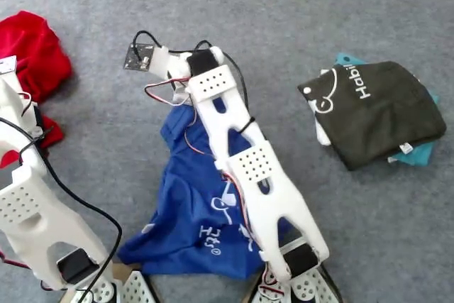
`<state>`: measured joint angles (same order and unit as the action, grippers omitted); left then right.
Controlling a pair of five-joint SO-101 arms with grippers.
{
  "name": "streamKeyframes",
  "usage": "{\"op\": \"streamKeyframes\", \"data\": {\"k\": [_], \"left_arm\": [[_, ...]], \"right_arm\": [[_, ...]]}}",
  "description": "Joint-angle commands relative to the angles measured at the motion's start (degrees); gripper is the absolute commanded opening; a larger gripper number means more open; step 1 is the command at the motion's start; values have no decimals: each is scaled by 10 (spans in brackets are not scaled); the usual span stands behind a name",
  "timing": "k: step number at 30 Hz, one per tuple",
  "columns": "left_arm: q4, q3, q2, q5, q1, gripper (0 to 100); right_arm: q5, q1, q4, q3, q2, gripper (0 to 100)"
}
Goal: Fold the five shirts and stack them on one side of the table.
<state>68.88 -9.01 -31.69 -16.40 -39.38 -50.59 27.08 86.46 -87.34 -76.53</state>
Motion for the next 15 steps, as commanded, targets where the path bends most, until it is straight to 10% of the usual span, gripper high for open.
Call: {"op": "streamKeyframes", "data": {"k": [1, 15], "left_arm": [[-16, 2, 8, 2, 7, 30], [-16, 2, 7, 2, 6, 30]], "right_arm": [[-5, 5, -23, 10, 26, 174], [-5, -30, -4, 58, 80, 174]]}}
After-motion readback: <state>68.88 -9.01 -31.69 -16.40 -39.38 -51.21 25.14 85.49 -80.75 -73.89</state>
